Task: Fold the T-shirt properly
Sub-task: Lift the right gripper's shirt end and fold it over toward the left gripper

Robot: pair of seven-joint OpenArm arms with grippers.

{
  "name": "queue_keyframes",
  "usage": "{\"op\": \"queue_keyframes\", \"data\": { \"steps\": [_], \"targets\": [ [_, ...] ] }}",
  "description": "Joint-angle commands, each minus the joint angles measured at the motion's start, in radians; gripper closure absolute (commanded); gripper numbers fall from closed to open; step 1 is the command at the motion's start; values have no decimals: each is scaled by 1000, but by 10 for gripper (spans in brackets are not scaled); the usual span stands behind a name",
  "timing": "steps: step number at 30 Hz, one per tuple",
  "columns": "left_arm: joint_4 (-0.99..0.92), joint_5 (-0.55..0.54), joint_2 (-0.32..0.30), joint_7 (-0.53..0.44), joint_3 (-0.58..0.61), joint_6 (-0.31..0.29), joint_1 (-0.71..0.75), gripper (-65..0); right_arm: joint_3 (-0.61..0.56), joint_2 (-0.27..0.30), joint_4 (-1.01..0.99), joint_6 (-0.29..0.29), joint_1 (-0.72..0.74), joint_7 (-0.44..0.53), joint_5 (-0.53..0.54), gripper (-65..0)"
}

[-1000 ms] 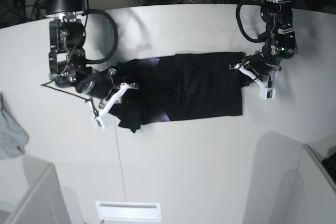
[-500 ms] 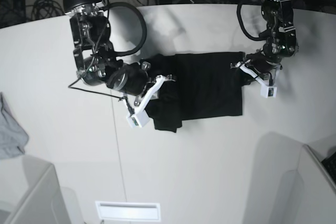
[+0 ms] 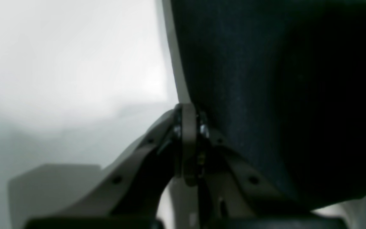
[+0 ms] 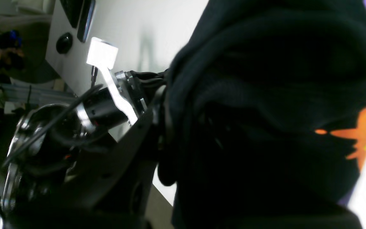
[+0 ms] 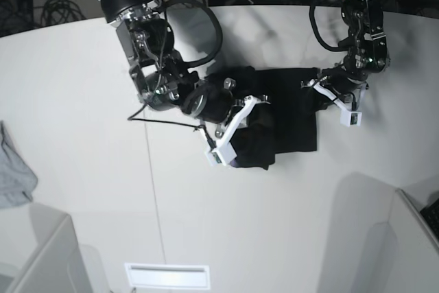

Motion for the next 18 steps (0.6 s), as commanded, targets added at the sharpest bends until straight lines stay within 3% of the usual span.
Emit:
{"op": "queue_keyframes", "data": {
  "steps": [1, 11, 18],
  "targets": [
    [9, 14, -7, 20, -1, 5, 6, 0, -21, -8, -2, -6, 14, 32, 15, 0],
    [9, 14, -19, 20, -3, 5, 14, 0, -156, -9, -135, -16, 82, 198, 15, 0],
    [9, 14, -24, 20, -3, 5, 25, 0, -157, -14, -163, -16, 103, 215, 15, 0]
  ]
}}
